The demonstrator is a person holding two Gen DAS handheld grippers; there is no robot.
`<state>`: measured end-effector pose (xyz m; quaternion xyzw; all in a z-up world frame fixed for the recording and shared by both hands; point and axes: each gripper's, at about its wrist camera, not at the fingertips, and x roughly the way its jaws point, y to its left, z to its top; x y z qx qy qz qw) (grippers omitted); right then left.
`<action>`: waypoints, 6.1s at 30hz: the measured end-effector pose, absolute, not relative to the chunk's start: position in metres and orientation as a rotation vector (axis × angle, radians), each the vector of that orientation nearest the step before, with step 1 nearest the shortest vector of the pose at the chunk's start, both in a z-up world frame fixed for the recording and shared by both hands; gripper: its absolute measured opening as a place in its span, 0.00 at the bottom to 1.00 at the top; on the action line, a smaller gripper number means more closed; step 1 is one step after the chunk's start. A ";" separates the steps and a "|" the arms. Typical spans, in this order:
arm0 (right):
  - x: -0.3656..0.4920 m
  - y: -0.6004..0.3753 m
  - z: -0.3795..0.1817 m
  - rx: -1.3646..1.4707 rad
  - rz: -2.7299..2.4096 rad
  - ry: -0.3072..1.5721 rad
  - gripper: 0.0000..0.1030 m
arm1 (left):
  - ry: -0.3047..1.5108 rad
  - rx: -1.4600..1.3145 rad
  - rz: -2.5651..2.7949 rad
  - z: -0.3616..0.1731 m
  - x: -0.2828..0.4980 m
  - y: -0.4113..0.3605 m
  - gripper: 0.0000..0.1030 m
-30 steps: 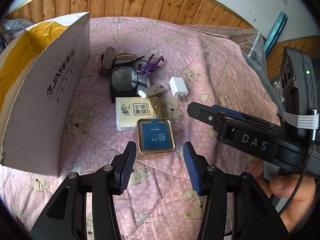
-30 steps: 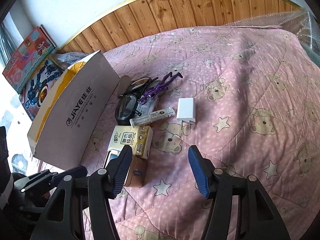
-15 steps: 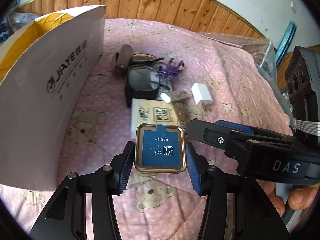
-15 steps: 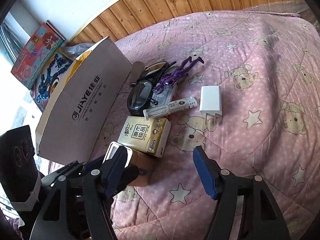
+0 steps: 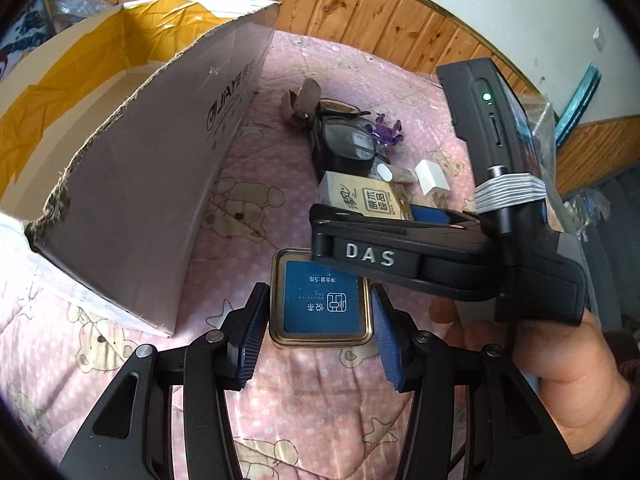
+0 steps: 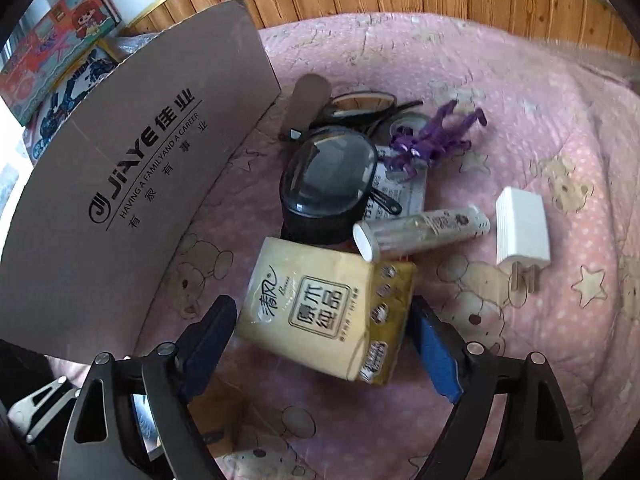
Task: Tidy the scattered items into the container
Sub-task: 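Grasp the blue-lidded tin with the left tool while the right tool grasps the tissue pack, then lift the tin and tissue pack and carry both toward the white box, then lower both items into the box and open both tools to release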
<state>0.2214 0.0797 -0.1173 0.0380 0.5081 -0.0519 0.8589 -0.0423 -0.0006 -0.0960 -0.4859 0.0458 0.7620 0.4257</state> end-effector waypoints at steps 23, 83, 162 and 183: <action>0.136 0.066 -0.081 0.229 -0.182 0.975 0.75 | 0.146 -1.147 1.857 -0.069 -0.022 -0.027 0.50; 0.178 0.181 0.065 0.049 0.066 0.757 0.75 | -0.058 -0.949 1.931 0.071 -0.139 -0.083 0.50; 0.452 0.155 -0.058 -0.487 0.248 1.324 0.75 | 0.297 -1.392 1.887 -0.079 -0.338 0.103 0.50; 0.444 0.150 -0.040 -0.433 0.189 1.303 0.77 | 0.299 -1.371 1.867 -0.070 -0.339 0.103 0.52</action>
